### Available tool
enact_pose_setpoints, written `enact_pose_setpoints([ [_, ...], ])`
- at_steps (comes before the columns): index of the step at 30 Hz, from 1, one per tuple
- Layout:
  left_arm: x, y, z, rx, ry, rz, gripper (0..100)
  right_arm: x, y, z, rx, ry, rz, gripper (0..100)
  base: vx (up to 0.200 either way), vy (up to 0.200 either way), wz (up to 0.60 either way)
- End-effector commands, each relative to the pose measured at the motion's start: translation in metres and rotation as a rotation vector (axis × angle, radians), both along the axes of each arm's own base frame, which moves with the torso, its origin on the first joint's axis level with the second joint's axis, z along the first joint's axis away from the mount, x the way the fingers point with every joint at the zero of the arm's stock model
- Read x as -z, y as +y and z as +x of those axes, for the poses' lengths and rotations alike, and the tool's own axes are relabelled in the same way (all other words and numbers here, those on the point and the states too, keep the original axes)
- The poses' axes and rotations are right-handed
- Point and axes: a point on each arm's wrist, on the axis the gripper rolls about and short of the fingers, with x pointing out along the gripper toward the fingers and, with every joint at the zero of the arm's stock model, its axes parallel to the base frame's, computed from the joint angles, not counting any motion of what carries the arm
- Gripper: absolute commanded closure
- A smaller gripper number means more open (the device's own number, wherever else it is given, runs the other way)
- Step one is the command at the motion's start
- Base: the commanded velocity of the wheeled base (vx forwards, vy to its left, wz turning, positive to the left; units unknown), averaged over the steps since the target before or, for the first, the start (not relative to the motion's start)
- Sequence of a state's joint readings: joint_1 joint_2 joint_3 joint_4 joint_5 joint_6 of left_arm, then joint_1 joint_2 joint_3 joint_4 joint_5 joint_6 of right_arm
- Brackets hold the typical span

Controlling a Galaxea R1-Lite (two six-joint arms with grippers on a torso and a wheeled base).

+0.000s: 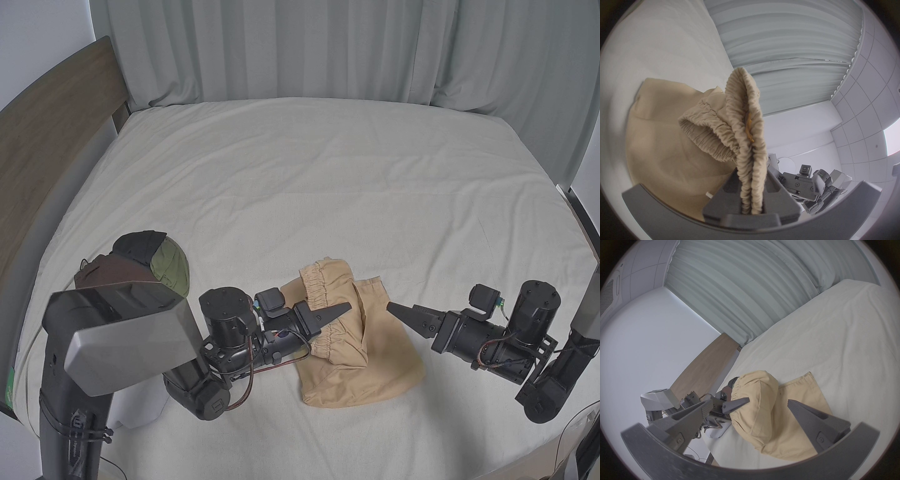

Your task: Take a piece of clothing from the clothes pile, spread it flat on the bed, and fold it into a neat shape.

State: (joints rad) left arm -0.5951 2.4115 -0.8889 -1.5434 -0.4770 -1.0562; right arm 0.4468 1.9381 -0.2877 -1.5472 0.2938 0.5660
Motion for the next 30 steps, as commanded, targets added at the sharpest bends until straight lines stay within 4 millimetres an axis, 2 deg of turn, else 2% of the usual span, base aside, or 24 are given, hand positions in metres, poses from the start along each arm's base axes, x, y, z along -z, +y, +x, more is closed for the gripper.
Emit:
enact_pose_setpoints([
  [1, 0.016, -0.007, 0.003, 0.012, 0.022, 0.009, 100, -0.002, -0.001, 0.001, 0.004, -0.006, 0.005, 0, 0.0, 0.0, 0.0],
  [7, 0.028, -0.015, 0.001, 0.031, 0.036, 0.021, 100, -0.002, -0.001, 0.002, 0.004, -0.006, 0.005, 0, 0.0, 0.0, 0.0],
  [17, 0.033, -0.017, 0.003, 0.031, 0.037, 0.022, 100, -0.001, 0.0, 0.002, 0.003, -0.005, 0.004, 0, 0.0, 0.0, 0.0],
  [18, 0.033, -0.017, 0.003, 0.031, 0.037, 0.022, 0, -0.001, 0.0, 0.002, 0.003, -0.005, 0.004, 0, 0.0, 0.0, 0.0],
  [30, 0.034, -0.014, 0.004, 0.014, 0.031, 0.031, 0, 0.003, 0.001, 0.002, 0.0, 0.012, -0.004, 0, 0.0, 0.0, 0.0],
])
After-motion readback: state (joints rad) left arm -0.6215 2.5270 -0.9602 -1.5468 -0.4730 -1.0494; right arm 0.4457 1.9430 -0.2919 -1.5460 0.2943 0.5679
